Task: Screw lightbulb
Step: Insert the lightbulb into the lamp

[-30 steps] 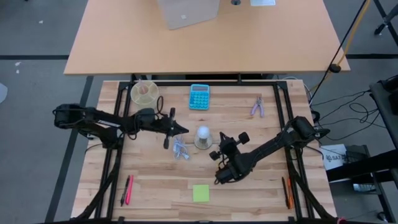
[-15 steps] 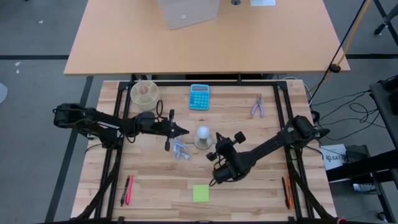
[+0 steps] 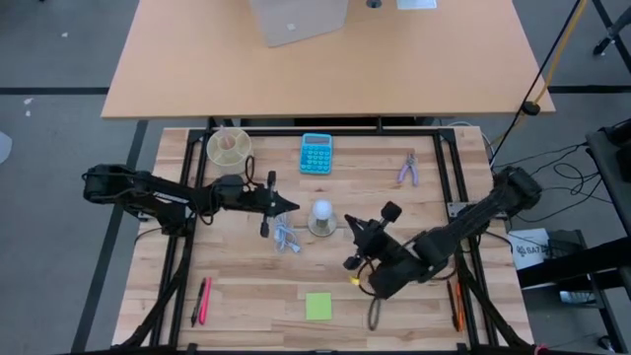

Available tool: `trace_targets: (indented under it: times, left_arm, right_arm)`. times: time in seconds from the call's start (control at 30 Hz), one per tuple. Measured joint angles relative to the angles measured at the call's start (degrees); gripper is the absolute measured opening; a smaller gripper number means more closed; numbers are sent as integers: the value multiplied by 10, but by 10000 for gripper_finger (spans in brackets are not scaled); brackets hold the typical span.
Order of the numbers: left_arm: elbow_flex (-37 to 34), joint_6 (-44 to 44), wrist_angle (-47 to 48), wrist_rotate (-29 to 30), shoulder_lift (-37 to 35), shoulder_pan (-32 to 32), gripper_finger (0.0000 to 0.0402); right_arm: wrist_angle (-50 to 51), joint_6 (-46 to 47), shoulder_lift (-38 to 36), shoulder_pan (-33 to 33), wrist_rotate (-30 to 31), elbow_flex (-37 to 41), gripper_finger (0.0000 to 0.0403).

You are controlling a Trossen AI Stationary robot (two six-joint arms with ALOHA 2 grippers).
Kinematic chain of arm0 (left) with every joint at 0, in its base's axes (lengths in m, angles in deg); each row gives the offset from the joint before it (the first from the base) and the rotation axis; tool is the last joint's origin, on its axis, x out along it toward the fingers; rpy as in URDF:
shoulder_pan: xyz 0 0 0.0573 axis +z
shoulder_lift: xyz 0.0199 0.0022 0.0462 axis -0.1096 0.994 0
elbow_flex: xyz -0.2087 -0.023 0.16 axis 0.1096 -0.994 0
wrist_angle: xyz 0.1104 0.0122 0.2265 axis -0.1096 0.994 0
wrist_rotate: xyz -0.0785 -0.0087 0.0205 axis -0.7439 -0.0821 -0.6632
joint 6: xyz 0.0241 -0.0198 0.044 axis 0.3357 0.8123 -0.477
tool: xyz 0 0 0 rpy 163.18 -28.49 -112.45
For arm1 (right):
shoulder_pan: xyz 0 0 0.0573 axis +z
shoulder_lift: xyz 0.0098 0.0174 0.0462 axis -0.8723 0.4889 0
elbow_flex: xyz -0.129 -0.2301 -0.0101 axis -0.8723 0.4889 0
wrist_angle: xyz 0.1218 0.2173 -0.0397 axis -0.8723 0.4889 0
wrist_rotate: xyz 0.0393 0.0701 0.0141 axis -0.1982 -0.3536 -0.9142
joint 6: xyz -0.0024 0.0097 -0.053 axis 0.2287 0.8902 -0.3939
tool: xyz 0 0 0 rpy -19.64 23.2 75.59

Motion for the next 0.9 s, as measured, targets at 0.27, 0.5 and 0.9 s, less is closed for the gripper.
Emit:
trace_targets:
  times: [0.27,0.5,0.9]
  left_arm:
    - [34,28,-6,-20,0,-3,0]
    - [50,54,-6,14,0,-3,0]
    - [50,43,45,34,-52,1,0]
  right_arm:
    - [-178,-311,-52,-70,-303,0,0]
    - [-255,-386,-85,-154,-399,48,0]
    - [-605,-374,-322,-241,-511,440,0]
